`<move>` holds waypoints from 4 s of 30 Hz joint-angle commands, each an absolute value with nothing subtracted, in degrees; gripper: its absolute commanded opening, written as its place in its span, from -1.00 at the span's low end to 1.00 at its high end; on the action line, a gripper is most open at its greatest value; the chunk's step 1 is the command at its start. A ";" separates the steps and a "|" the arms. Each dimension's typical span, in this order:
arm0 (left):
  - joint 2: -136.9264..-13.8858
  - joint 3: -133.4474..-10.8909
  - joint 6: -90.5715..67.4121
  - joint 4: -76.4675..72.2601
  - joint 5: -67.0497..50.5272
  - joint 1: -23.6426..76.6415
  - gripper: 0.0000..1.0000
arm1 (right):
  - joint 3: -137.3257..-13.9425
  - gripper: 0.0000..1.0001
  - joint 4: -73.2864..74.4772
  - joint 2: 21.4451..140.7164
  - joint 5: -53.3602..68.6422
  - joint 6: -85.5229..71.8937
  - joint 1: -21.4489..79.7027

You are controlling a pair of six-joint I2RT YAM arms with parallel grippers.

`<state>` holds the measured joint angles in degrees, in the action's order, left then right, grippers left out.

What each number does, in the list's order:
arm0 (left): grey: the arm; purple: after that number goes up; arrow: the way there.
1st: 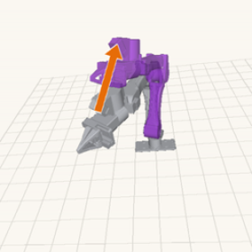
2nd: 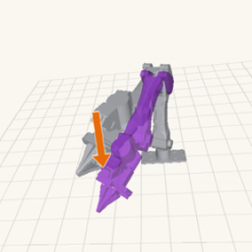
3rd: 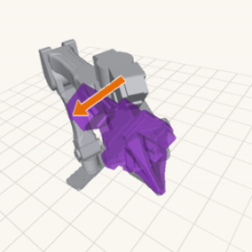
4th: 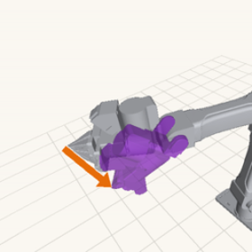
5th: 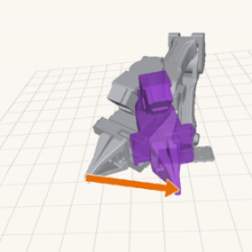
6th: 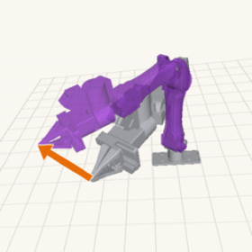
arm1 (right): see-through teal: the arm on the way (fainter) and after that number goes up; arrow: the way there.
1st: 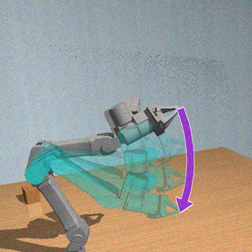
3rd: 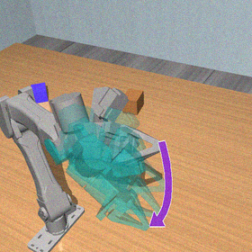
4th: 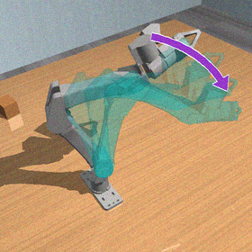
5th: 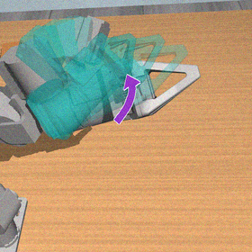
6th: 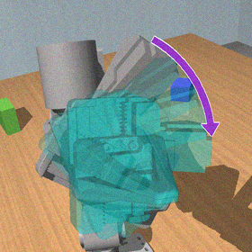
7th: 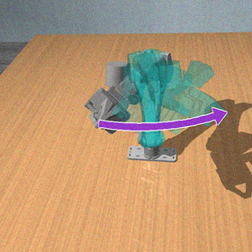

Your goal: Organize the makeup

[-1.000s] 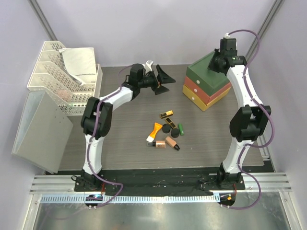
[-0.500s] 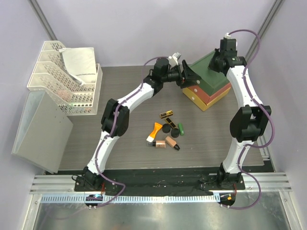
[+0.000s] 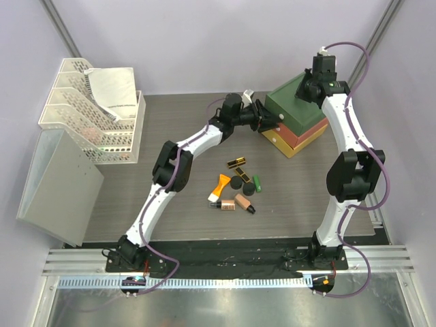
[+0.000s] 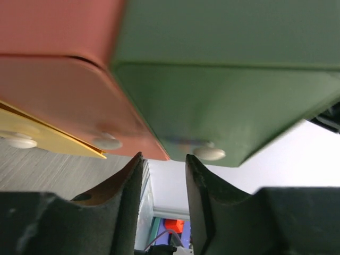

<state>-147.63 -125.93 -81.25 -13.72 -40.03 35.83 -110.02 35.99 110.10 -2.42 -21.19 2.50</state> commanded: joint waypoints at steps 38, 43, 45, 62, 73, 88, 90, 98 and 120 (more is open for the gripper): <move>-137.46 -122.60 -76.46 -13.62 -30.84 34.80 0.14 | -108.02 -0.98 42.19 115.31 2.46 -20.30 2.73; -139.39 -123.22 -78.05 -14.85 -31.46 34.81 -0.01 | -108.37 -0.98 42.27 115.66 2.29 -20.21 2.64; -139.83 -123.40 -78.49 -15.29 -31.81 34.89 -0.02 | -108.63 -0.98 42.36 115.93 2.29 -20.13 2.64; -143.96 -126.82 -80.24 -15.47 -33.31 36.91 -0.08 | -109.78 -0.98 42.71 117.86 2.81 -20.39 2.11; -146.25 -129.73 -81.04 -15.56 -33.31 38.06 -0.14 | -110.65 -0.98 43.16 119.00 3.25 -20.13 1.76; -144.85 -126.83 -80.69 -16.79 -33.93 38.23 -1.00 | -110.39 -0.98 43.33 119.79 3.96 -19.86 1.49; -144.06 -124.99 -80.42 -17.14 -33.84 38.06 -1.00 | -110.30 -0.98 43.50 119.79 3.96 -19.78 1.49; -142.56 -122.70 -79.89 -18.19 -33.49 37.79 -0.34 | -109.78 -0.98 43.59 119.88 4.39 -19.25 1.32; -143.00 -123.40 -83.41 -25.84 -31.64 37.88 -0.07 | -110.22 -0.98 43.77 120.94 5.10 -18.90 1.14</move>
<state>-146.82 -123.52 -83.64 -22.48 -31.68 37.67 -113.21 30.92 115.02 5.56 -21.02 1.04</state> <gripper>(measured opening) 0.455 0.017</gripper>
